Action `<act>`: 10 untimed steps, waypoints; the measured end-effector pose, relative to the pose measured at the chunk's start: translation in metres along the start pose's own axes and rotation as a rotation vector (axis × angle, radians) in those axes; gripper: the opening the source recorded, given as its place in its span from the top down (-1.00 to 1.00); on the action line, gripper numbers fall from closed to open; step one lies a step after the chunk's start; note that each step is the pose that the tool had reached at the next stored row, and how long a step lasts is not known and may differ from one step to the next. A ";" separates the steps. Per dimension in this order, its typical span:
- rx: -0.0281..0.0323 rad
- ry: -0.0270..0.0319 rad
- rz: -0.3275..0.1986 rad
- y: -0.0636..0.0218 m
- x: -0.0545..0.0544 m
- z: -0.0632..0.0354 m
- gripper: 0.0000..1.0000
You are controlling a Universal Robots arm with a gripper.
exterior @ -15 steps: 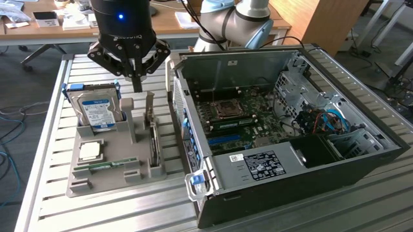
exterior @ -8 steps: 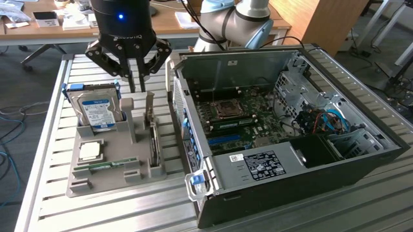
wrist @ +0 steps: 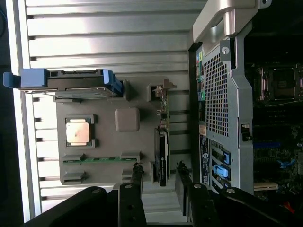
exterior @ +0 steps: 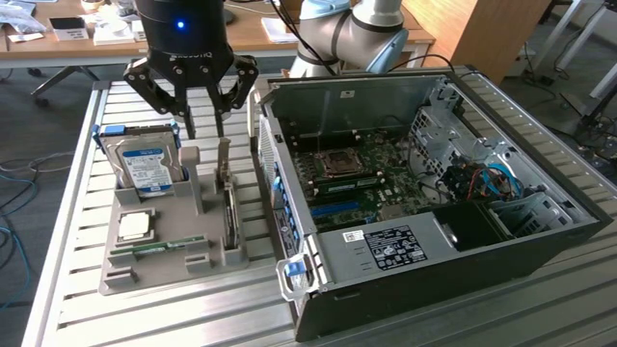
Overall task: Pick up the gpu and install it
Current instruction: 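Pick up the gpu and move the gpu toward the slot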
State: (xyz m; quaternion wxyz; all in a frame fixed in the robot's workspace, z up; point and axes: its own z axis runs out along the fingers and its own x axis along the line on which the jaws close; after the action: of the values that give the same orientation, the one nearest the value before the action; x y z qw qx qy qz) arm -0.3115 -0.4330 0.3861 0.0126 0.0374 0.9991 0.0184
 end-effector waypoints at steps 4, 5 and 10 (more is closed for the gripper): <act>0.0000 0.0001 0.000 -0.0002 0.000 0.0055 0.17; 0.0001 0.0000 0.000 -0.0003 0.000 0.0075 0.17; 0.0000 0.0000 0.000 -0.0006 0.000 0.0165 0.17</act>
State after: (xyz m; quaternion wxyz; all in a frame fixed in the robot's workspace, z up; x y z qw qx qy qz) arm -0.3115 -0.4330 0.3695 0.0126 0.0373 0.9991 0.0184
